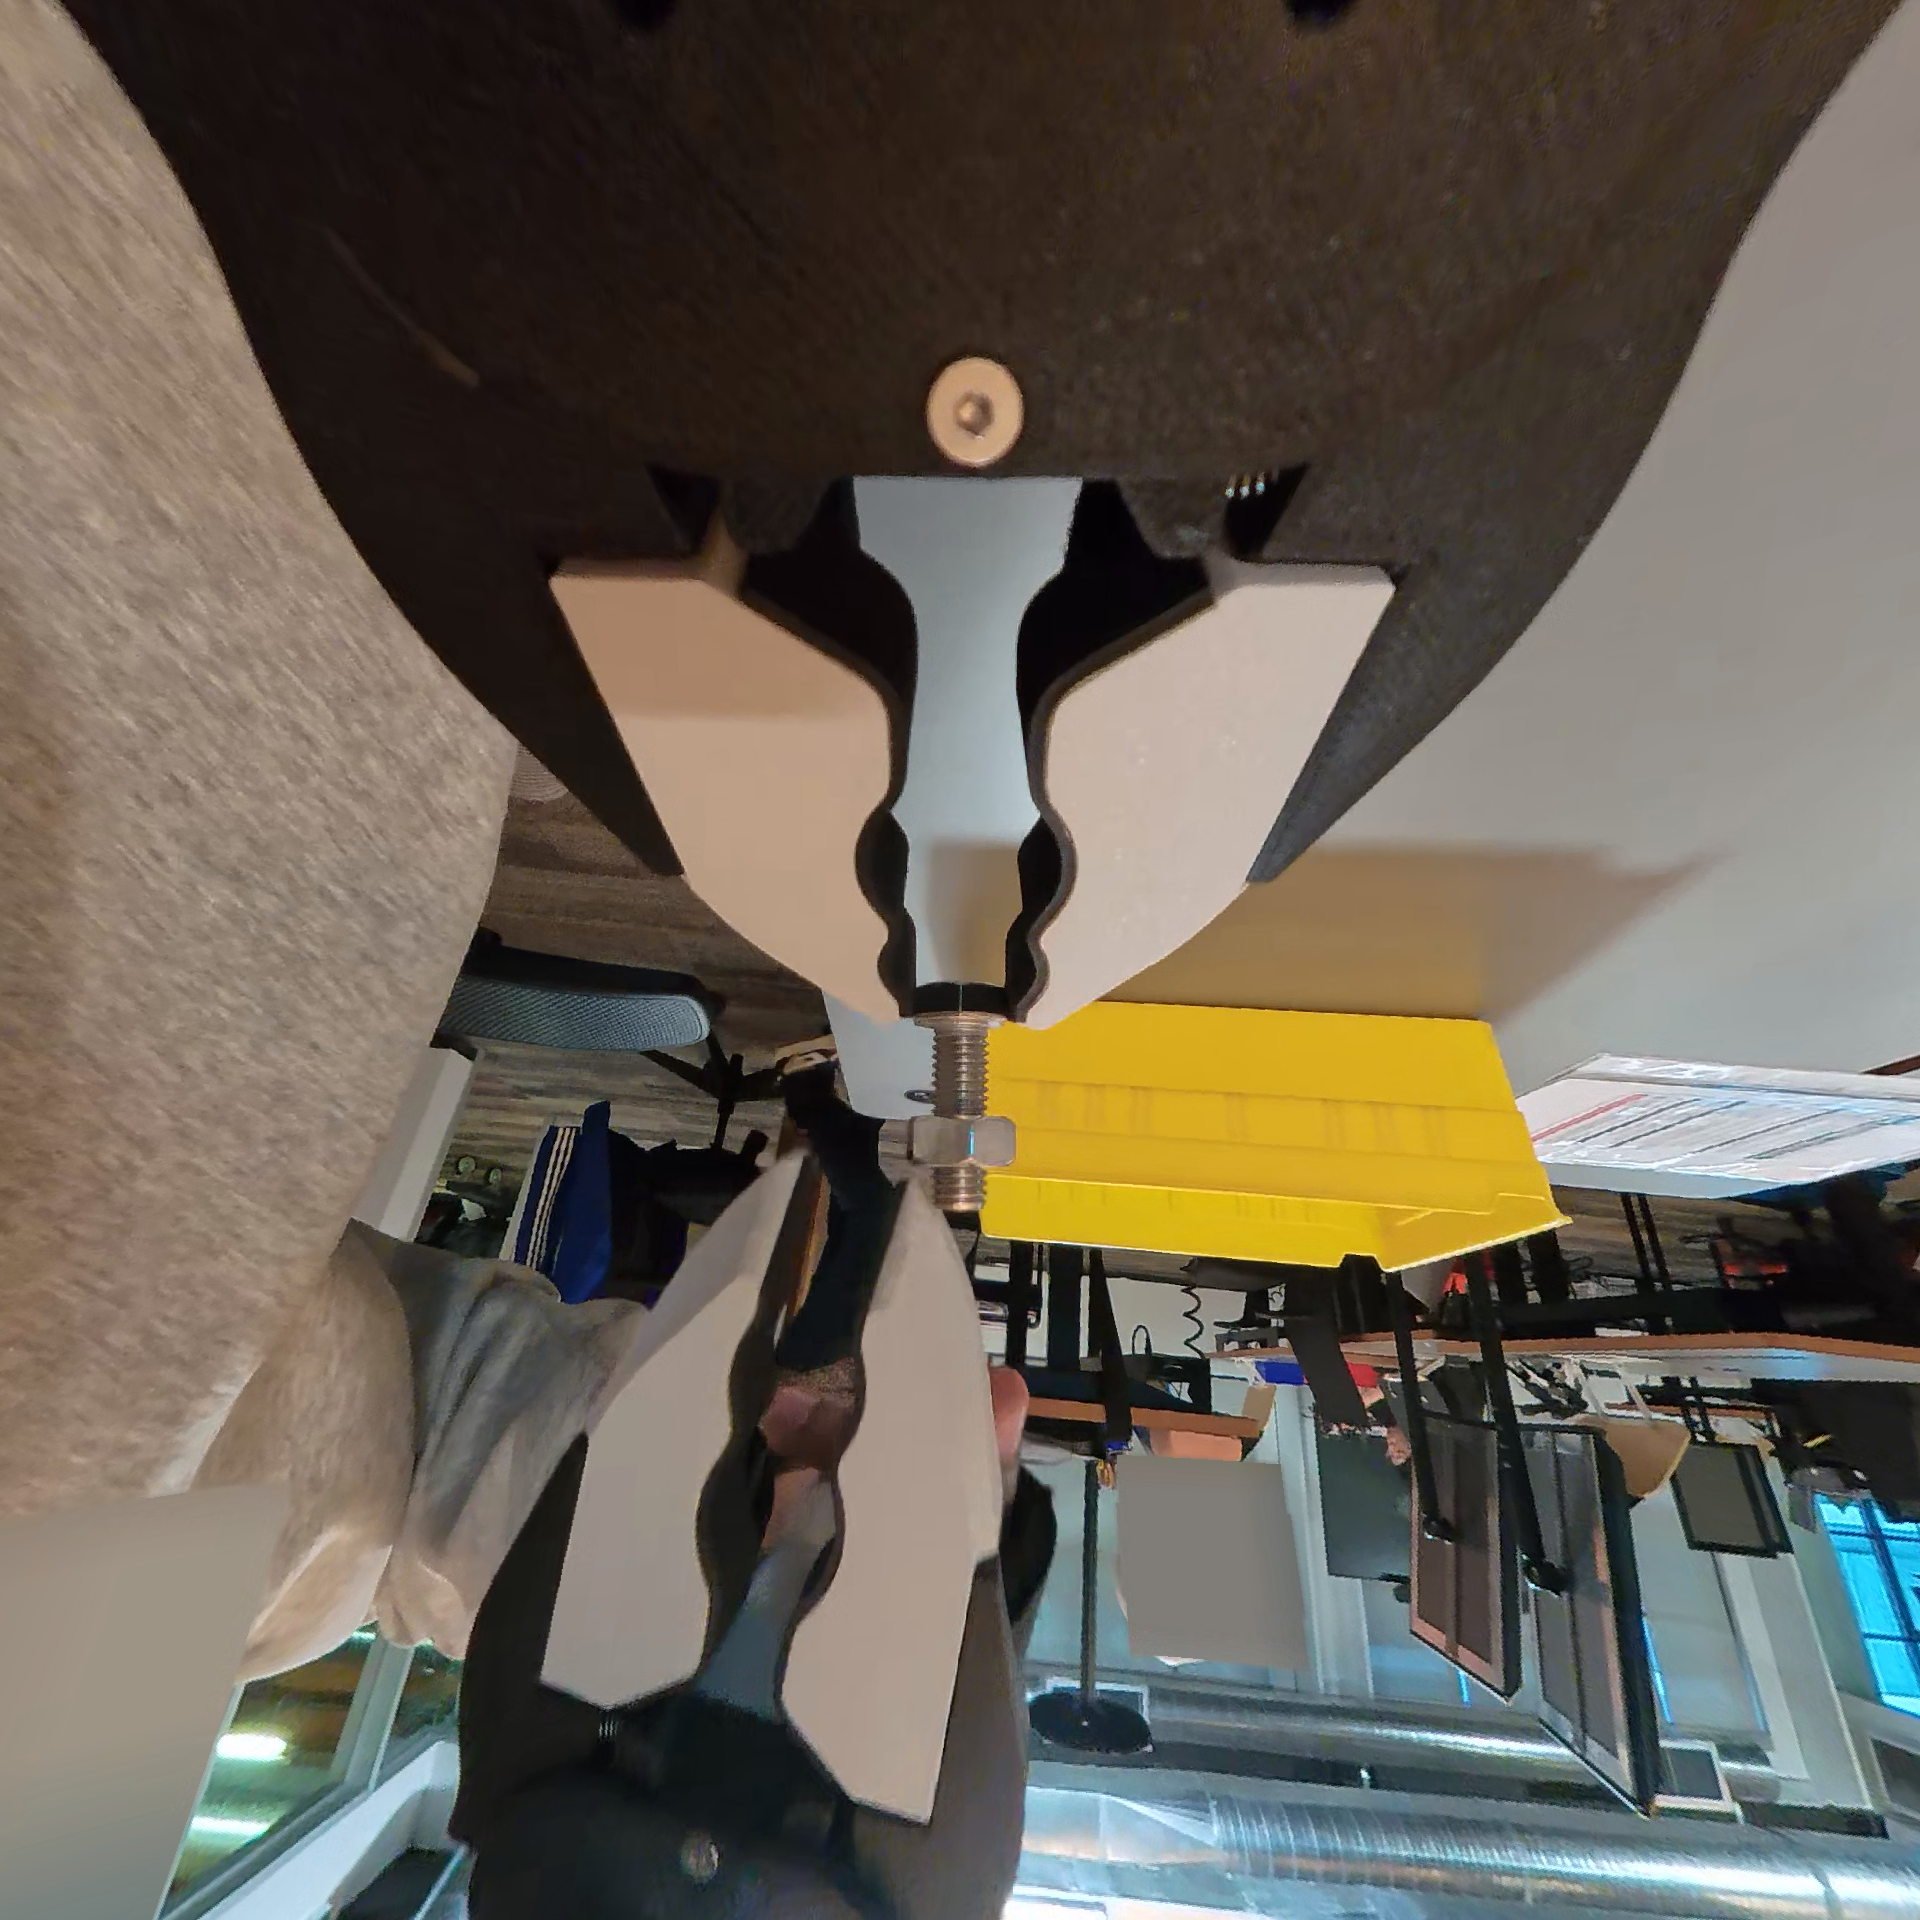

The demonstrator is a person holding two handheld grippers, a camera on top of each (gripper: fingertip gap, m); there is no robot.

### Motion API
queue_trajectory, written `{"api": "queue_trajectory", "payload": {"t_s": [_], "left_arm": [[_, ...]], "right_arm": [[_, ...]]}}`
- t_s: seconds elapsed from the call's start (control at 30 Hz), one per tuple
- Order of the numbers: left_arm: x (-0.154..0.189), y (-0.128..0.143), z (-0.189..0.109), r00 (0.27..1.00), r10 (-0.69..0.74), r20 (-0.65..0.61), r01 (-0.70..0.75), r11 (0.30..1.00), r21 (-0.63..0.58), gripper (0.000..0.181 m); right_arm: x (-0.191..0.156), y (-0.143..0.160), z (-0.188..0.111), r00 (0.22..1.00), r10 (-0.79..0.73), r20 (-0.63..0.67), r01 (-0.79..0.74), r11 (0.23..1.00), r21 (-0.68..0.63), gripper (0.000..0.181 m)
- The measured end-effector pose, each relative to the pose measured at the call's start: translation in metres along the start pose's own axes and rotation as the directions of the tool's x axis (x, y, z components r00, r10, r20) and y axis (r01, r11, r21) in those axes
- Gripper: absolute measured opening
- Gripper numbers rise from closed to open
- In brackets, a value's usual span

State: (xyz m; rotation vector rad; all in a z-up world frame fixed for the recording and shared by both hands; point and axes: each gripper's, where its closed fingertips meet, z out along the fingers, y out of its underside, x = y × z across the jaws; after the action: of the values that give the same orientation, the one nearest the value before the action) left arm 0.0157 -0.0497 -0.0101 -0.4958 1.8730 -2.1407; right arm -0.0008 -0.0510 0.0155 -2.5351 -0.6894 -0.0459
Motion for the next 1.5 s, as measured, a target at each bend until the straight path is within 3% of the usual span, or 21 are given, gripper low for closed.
{"api": "queue_trajectory", "payload": {"t_s": [0.03,0.27,1.07,1.3,1.5], "left_arm": [[0.001,0.001,0.0,1.0,0.004,-0.001,-0.004,1.0,-0.004,0.017],[0.004,0.004,0.002,1.0,0.023,-0.009,-0.024,0.999,-0.024,0.017],[0.008,0.003,0.002,0.999,0.042,-0.023,-0.043,0.999,-0.024,0.017],[0.007,0.008,0.004,0.999,0.04,-0.014,-0.041,0.998,-0.049,0.029],[0.009,0.01,0.006,0.999,0.049,-0.017,-0.05,0.997,-0.061,0.027]], "right_arm": [[0.002,-0.003,-0.002,1.0,-0.001,-0.008,0.001,1.0,0.014,0.014],[0.01,0.0,0.001,0.998,0.007,-0.058,-0.007,1.0,0.006,0.013],[0.01,0.002,0.003,0.996,0.088,-0.024,-0.087,0.995,0.04,0.009],[0.012,0.003,0.002,0.994,0.112,-0.02,-0.111,0.992,0.052,0.009],[0.007,0.005,0.007,0.997,0.076,-0.012,-0.076,0.997,0.005,0.009]]}}
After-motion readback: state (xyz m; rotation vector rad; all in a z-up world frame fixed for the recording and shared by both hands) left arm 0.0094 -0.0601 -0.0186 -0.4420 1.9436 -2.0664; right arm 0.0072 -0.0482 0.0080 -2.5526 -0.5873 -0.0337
